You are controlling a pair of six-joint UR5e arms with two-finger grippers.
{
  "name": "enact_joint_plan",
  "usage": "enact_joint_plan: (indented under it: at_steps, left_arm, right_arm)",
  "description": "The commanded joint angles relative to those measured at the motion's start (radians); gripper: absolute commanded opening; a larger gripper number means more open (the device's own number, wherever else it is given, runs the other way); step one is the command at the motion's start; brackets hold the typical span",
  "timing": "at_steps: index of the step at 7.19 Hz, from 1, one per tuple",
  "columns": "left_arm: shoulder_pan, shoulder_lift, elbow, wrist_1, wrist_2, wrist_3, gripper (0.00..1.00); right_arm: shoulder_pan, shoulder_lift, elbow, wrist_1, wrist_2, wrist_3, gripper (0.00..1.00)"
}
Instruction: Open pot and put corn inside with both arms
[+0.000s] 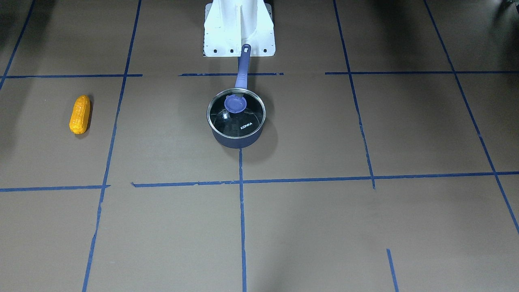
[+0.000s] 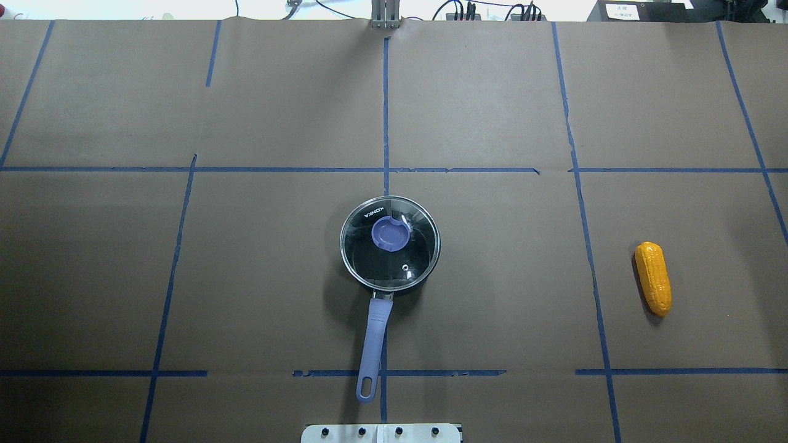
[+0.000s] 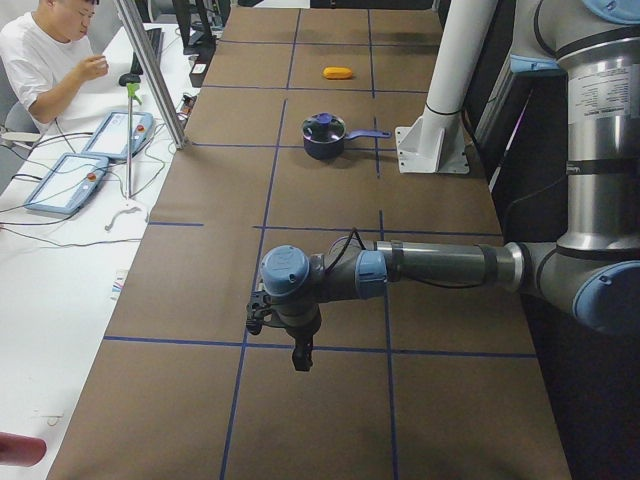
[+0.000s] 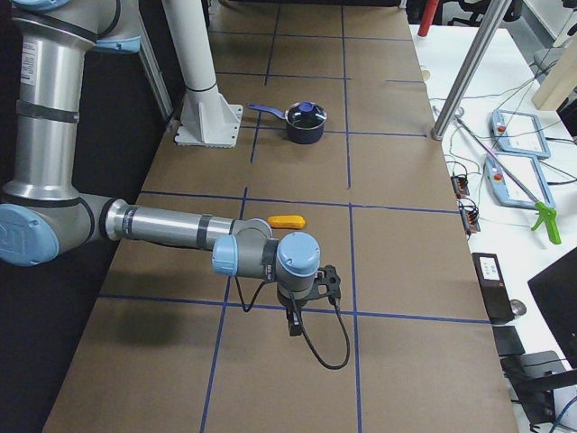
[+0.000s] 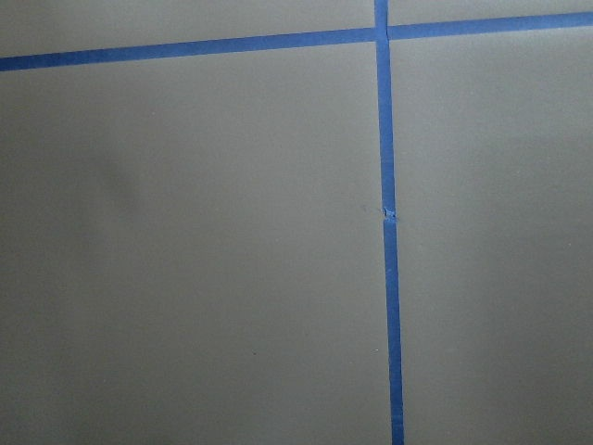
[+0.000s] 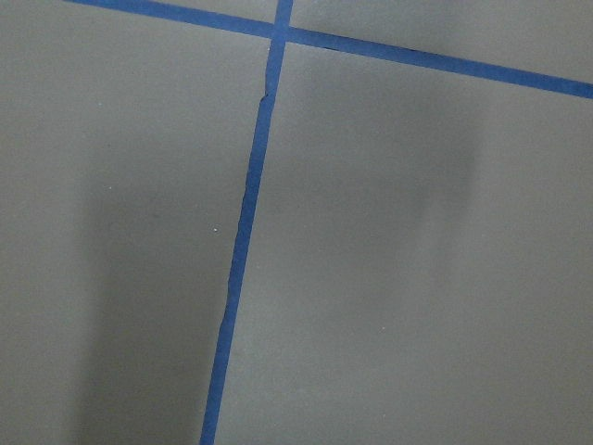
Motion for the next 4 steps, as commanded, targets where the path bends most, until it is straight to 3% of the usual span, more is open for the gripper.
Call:
enact_joint_plan:
  at_steps: [1, 4]
  left_arm:
    - [0.006, 0.001, 0.000, -0.002, -0.002, 0.000, 1.00]
    - [0.061, -0.002, -0.043, -0.002, -0.002, -0.011, 1.00]
  right_arm:
    - [0.000, 0.000, 0.000, 0.000, 0.013, 0.000, 1.00]
    - [0.000, 0.002, 0.009, 0.003, 0.036, 0.000, 1.00]
